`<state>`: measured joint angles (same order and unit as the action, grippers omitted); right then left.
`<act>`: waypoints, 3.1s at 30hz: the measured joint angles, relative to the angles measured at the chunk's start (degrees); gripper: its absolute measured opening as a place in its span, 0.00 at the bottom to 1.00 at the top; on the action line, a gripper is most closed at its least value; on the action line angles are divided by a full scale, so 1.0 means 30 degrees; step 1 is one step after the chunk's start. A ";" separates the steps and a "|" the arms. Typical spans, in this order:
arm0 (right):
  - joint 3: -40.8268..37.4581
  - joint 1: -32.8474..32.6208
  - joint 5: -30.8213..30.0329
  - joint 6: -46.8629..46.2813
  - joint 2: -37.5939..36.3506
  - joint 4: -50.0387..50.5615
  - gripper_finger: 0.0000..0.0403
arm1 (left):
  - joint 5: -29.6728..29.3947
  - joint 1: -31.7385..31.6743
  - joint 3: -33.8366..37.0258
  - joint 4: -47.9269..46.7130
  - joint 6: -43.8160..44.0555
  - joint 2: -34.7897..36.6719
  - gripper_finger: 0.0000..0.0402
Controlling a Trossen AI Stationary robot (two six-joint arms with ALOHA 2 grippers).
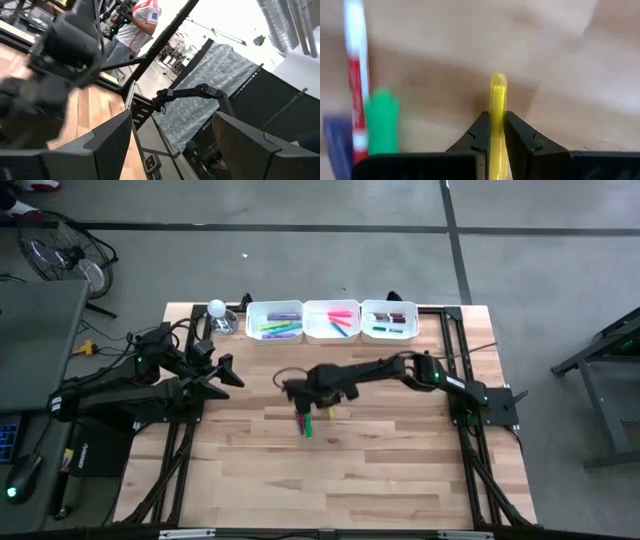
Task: Pick & Place Markers
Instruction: Put the yellow pen into the middle white bin, then put the green highlighter pen into the left white bin
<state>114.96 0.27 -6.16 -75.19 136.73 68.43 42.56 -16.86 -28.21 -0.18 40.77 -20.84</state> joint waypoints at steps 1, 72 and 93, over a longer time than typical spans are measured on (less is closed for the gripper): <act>0.0000 0.0231 -0.0045 0.0470 -0.0184 0.0048 0.07 | -0.0048 0.0000 0.0000 0.0002 -0.0001 -0.0003 0.69; 0.0124 1.2168 0.4248 3.4562 -0.1473 -0.5942 0.15 | -1.9372 0.0007 -0.0007 0.2431 0.3026 -0.3140 0.69; 0.0153 1.2154 0.4331 3.3568 -0.1503 -0.5326 0.32 | -1.8299 0.0007 -0.0007 0.2431 0.3018 -0.3140 0.69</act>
<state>115.42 36.73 6.83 25.52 132.22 52.45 -12.33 -16.84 -28.23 7.11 49.82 -30.26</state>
